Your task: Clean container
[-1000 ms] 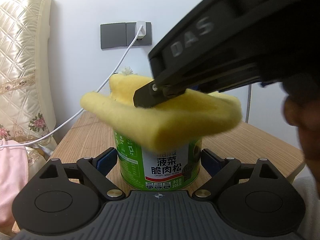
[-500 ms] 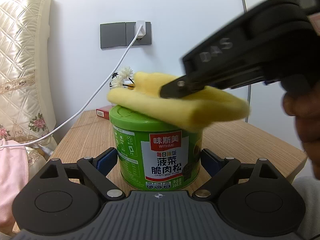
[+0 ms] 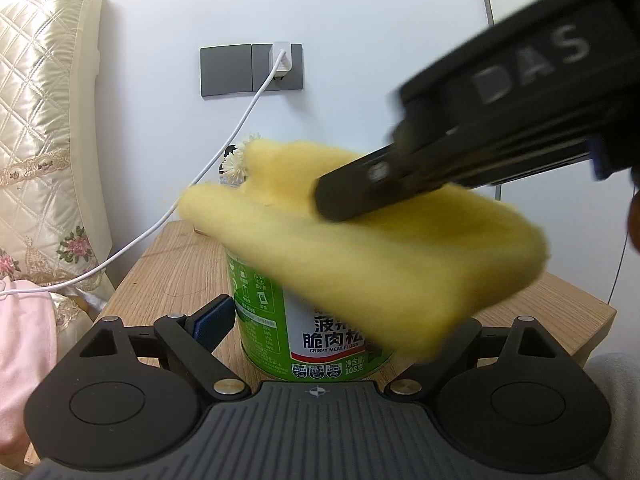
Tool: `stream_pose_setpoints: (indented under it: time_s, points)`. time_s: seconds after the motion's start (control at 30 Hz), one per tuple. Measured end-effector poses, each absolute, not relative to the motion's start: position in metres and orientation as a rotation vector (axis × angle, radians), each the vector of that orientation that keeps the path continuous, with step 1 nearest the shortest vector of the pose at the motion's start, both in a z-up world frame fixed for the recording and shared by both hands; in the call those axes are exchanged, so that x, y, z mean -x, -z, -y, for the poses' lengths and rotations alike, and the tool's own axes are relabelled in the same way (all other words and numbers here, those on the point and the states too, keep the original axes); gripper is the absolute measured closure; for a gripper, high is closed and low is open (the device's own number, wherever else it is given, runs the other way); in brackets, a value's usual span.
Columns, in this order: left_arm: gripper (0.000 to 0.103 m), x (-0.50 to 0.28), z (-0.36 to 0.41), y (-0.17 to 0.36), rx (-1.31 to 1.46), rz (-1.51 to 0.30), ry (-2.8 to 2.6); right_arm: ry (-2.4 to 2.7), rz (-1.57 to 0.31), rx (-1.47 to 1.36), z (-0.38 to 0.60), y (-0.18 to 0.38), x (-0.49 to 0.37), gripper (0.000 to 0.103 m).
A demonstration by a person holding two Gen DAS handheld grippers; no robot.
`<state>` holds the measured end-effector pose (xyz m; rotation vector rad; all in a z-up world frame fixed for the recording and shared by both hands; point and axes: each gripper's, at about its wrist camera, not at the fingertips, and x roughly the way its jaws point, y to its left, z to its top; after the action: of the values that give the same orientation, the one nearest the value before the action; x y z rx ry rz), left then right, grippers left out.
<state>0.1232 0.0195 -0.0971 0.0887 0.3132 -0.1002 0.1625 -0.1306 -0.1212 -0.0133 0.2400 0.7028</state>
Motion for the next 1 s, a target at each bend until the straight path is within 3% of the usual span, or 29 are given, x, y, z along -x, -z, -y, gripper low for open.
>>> stream_pose_setpoints:
  time_s: [0.2, 0.7, 0.83, 1.0]
  points:
    - [0.011, -0.115, -0.014, 0.096, -0.087, -0.314, 0.099, -0.508, -0.193, -0.072, 0.171, 0.106, -0.196, 0.088]
    - [0.011, -0.123, 0.004, 0.094, -0.091, -0.312, 0.098, -0.346, -0.418, -0.029, 0.167, 0.150, -0.309, 0.079]
    - [0.011, -0.112, 0.004, 0.095, -0.091, -0.311, 0.098, -0.350, -0.422, 0.005, 0.158, 0.149, -0.315, 0.066]
    - [0.011, -0.112, 0.004, 0.094, -0.091, -0.310, 0.097, -0.364, -0.429, 0.005, 0.153, 0.147, -0.322, 0.041]
